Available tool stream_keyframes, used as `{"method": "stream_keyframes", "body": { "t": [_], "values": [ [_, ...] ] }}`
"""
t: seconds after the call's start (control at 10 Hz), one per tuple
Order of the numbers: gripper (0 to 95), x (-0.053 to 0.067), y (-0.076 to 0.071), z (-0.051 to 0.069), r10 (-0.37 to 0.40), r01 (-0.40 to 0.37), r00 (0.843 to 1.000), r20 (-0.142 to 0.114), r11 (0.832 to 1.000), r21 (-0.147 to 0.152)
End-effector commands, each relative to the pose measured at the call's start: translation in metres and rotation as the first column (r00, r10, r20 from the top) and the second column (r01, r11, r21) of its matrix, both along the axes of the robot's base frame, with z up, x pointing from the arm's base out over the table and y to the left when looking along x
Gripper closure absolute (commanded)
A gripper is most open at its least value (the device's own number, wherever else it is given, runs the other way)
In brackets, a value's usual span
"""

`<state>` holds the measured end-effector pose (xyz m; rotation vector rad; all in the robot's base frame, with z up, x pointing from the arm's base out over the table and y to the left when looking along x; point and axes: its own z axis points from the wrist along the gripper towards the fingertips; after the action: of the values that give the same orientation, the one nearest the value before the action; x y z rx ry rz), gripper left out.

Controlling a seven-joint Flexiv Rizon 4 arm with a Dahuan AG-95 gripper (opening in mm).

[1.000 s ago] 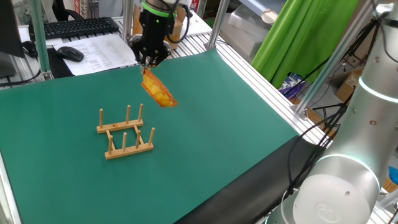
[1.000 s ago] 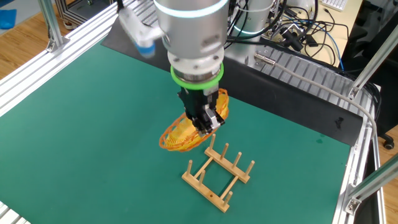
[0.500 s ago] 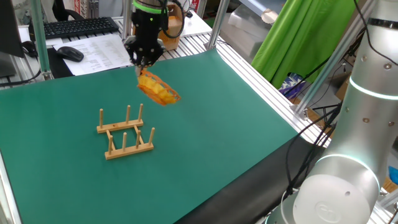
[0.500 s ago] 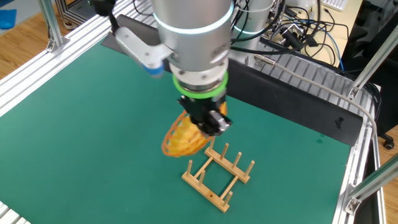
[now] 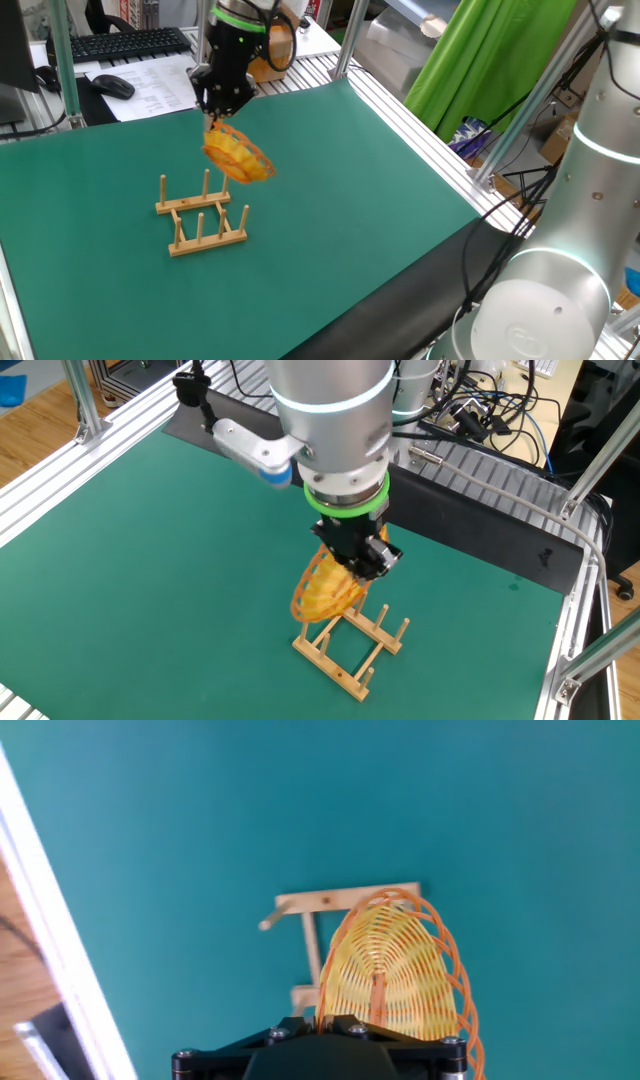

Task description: Put the dish on the dish rack

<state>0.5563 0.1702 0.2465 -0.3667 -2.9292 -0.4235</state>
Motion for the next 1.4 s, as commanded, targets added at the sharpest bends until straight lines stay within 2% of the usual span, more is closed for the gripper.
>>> {"method": "stream_keyframes", "body": {
  "t": [0.1,0.3,0.4,0.6,0.8,1.1,1.3,1.4],
  "values": [
    [95.0,-0.003,0.019,0.001,-0.307,0.302,0.951,0.045,0.948,0.103],
    [95.0,-0.002,0.021,0.002,-0.327,0.318,0.943,0.055,0.939,0.133],
    [95.0,0.003,0.018,0.005,-0.333,0.321,0.941,0.063,0.935,0.149],
    [95.0,0.013,0.012,0.011,-0.314,0.301,0.946,0.077,0.942,0.152],
    [95.0,0.022,0.009,0.012,-0.305,0.289,0.948,0.093,0.944,0.158],
    [95.0,0.028,0.011,0.015,-0.289,0.265,0.947,0.142,0.95,0.168],
    [95.0,0.032,0.008,0.017,-0.265,0.238,0.951,0.162,0.957,0.166],
    [95.0,0.036,0.006,0.017,-0.26,0.233,0.952,0.163,0.957,0.171]
  ]
}}
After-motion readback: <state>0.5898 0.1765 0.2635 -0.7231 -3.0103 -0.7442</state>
